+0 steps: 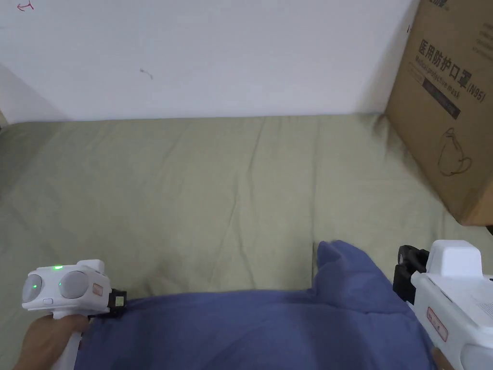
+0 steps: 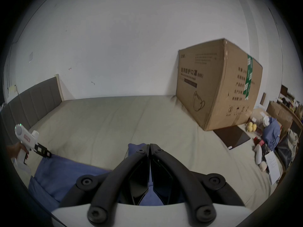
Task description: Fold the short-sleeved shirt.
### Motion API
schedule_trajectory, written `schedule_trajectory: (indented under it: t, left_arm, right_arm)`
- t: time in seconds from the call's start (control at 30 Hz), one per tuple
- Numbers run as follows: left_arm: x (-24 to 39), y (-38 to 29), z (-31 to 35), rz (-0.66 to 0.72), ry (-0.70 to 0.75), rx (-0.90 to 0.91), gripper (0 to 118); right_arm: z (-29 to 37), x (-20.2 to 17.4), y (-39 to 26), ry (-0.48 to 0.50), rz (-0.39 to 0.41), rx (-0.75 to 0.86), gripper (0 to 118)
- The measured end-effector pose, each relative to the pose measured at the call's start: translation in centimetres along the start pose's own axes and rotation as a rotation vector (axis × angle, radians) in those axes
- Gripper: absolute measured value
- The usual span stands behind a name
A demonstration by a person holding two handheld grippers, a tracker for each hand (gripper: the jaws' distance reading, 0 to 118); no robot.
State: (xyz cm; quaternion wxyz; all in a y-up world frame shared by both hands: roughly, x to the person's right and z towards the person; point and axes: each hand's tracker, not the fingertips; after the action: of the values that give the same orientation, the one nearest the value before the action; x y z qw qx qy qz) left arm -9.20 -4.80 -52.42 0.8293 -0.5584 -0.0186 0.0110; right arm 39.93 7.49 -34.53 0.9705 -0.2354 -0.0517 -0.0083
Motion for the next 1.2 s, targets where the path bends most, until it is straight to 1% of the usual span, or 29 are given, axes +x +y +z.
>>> schedule_trajectory:
  t: [0.03,0.07,0.1,0.13,0.2,0.23,0.27,0.3,0.33,0.37,0.4,0.53,0.57,0.6,0.63,0.67,0.7,0.73,0.8,0.83,0.87,0.93,0.97,1.07,1.17,1.2]
  left_arm:
    - [0.6,-0.3,0.4,-0.005,0.028,0.041,35]
    - [1.0,-0.4,0.7,-0.018,0.045,0.079,29]
    - [1.4,-0.5,0.9,-0.031,0.03,0.096,17]
    - [0.6,-0.3,0.0,-0.041,0.002,0.09,5]
    - [1.2,-0.5,0.6,-0.073,0.021,0.127,2]
    - [1.3,-0.7,1.4,-0.083,0.003,0.165,2]
    - [1.3,-1.1,2.2,-0.066,-0.018,0.199,1]
    - [1.3,-1.3,3.2,-0.059,-0.031,0.227,1]
    - [1.4,-1.5,4.2,-0.058,-0.041,0.254,1]
    - [1.5,-1.7,4.9,-0.053,-0.062,0.253,1]
    - [0.8,-1.5,5.1,-0.059,-0.069,0.264,1]
    - [0.3,-2.0,6.6,-0.079,-0.068,0.288,1]
    - [0.1,-2.1,6.8,-0.081,-0.067,0.29,1]
    - [0.0,-2.2,7.0,-0.079,-0.07,0.294,1]
    - [-0.2,-2.2,7.2,-0.078,-0.068,0.296,1]
    - [0.2,-2.5,7.8,-0.077,-0.067,0.297,1]
    - [0.1,-2.7,8.0,-0.075,-0.067,0.297,1]
    - [-0.1,-2.8,8.0,-0.074,-0.066,0.298,1]
    - [-0.4,-2.7,7.8,-0.072,-0.065,0.298,1]
    - [-0.5,-2.8,7.9,-0.069,-0.065,0.297,1]
    - [-0.6,-3.0,8.0,-0.067,-0.066,0.297,1]
    - [-0.6,-3.3,8.2,-0.053,-0.068,0.297,1]
    - [-0.7,-3.5,8.4,-0.047,-0.068,0.298,1]
    - [-0.4,-4.5,9.7,-0.018,-0.066,0.309,1]
    - [-0.8,-5.7,11.0,0.02,-0.067,0.321,1]
    - [-1.3,-5.5,10.2,0.033,-0.066,0.325,1]
  right_arm:
    - [-0.7,0.5,-0.1,0.009,-0.028,-0.019,1]
    - [-1.3,1.0,-0.2,0.02,-0.048,-0.042,1]
    - [-2.2,1.7,-0.2,0.018,-0.079,-0.073,1]
    - [-3.3,2.2,-0.3,0.014,-0.1,-0.099,1]
    - [-5.2,3.4,-0.3,0.011,-0.124,-0.162,3]
    - [-6.5,4.0,-0.3,0.012,-0.127,-0.203,8]
    - [-7.6,4.5,-0.4,0.01,-0.109,-0.238,27]
    - [-8.9,4.9,-0.6,0.009,-0.099,-0.264,47]
    - [-10.1,5.1,-0.9,-0.006,-0.091,-0.309,72]
    - [-11.2,5.4,-1.2,-0.007,-0.079,-0.346,94]
    - [-12.2,5.6,-1.5,-0.003,-0.087,-0.37,97]
    - [-15.9,5.3,-3.2,0.001,-0.025,-0.518,97]
    - [-16.6,5.3,-3.7,-0.008,-0.037,-0.536,96]
    - [-16.6,4.4,-4.0,-0.024,-0.025,-0.565,93]
    - [-17.0,4.0,-4.3,-0.017,0.009,-0.589,90]
    - [-17.4,3.6,-4.6,-0.02,0.043,-0.597,82]
    - [-17.7,3.3,-4.9,-0.023,0.043,-0.618,74]
    - [-17.5,2.9,-5.2,-0.019,0.028,-0.645,64]
    - [-17.0,2.6,-5.5,0.007,-0.007,-0.638,51]
    - [-16.6,2.4,-5.3,-0.013,-0.027,-0.626,35]
    - [-17.0,3.4,-5.2,-0.009,-0.048,-0.619,2]
    - [-16.0,3.5,-4.8,0.041,-0.085,-0.59,2]
    - [-15.3,3.5,-4.6,0.011,-0.084,-0.578,2]
    - [-12.3,4.2,-3.4,0.014,-0.075,-0.494,2]
    - [-8.1,4.6,-2.0,0.071,-0.087,-0.42,2]
    - [-6.4,4.7,-1.5,0.091,-0.09,-0.397,2]
